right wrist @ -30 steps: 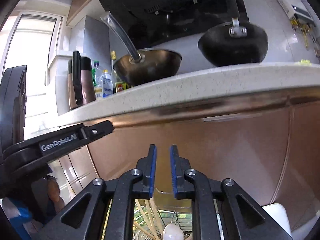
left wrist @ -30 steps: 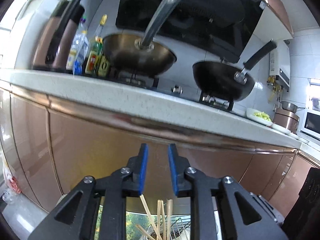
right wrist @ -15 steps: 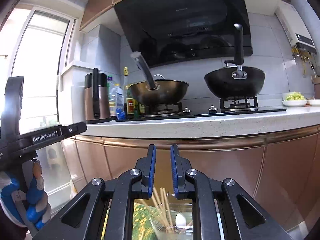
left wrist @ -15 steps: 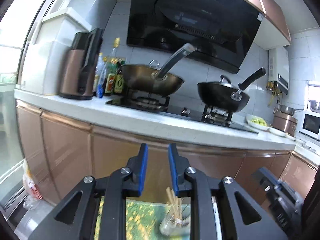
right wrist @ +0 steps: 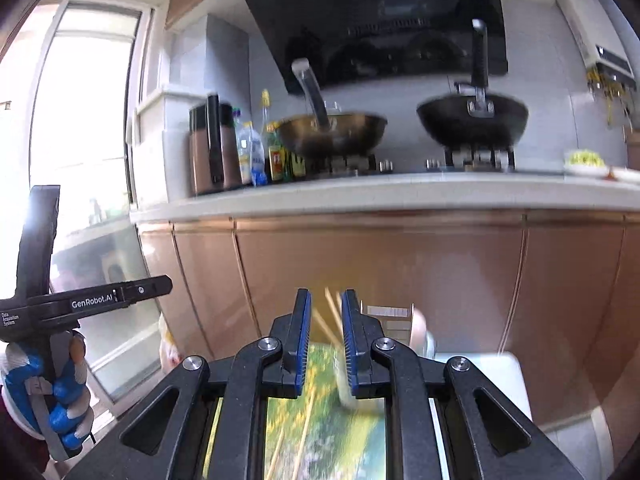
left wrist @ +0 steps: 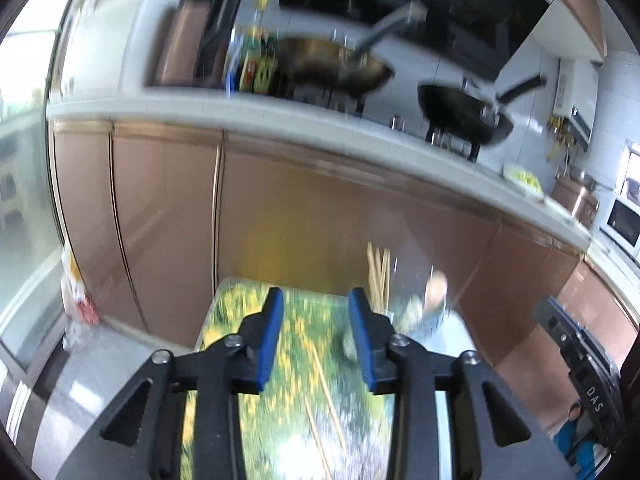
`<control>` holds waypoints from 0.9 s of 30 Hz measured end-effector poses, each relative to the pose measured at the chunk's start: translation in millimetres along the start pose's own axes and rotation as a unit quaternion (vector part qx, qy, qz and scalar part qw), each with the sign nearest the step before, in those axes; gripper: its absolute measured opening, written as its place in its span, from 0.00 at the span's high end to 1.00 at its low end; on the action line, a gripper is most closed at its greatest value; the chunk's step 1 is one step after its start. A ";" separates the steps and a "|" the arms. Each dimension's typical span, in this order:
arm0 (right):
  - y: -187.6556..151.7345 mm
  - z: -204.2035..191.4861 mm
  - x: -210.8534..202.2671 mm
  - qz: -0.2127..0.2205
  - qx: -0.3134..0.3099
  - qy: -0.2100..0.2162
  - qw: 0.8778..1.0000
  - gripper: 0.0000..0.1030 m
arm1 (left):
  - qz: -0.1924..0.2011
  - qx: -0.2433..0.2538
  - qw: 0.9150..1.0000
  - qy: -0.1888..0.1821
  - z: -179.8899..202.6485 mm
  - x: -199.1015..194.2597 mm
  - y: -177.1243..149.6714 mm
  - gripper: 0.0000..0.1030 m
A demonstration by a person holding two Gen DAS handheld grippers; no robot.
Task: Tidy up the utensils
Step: 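Move both open tools back down toward the last chopsticks, then grasp a chopstick with the left tool while the right tool grasps the last chopstick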
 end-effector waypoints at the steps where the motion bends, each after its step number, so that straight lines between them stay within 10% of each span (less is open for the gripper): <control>1: -7.8 0.9 0.9 -0.012 0.002 0.000 1.000 0.83 | -0.027 -0.006 1.000 -0.002 -3.8 9.7 -12.4 0.68; 14: -101.1 17.0 38.2 -0.167 0.033 0.023 0.985 0.82 | -0.297 -0.021 0.955 0.010 -7.8 126.0 -126.9 0.68; 27: -142.4 20.6 79.2 -0.239 0.028 0.028 0.970 0.82 | -0.364 -0.020 0.930 0.040 0.6 186.1 -150.7 0.71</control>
Point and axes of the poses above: each gripper's, at about its wrist camera, not at the fingertips, and x roughly the way its jaws point, z to its right, y to its top, the point moved 2 cm from there along x, roughly the way its jaws point, and after that the axes turned 3 degrees about -x, right-handed, at the moved point
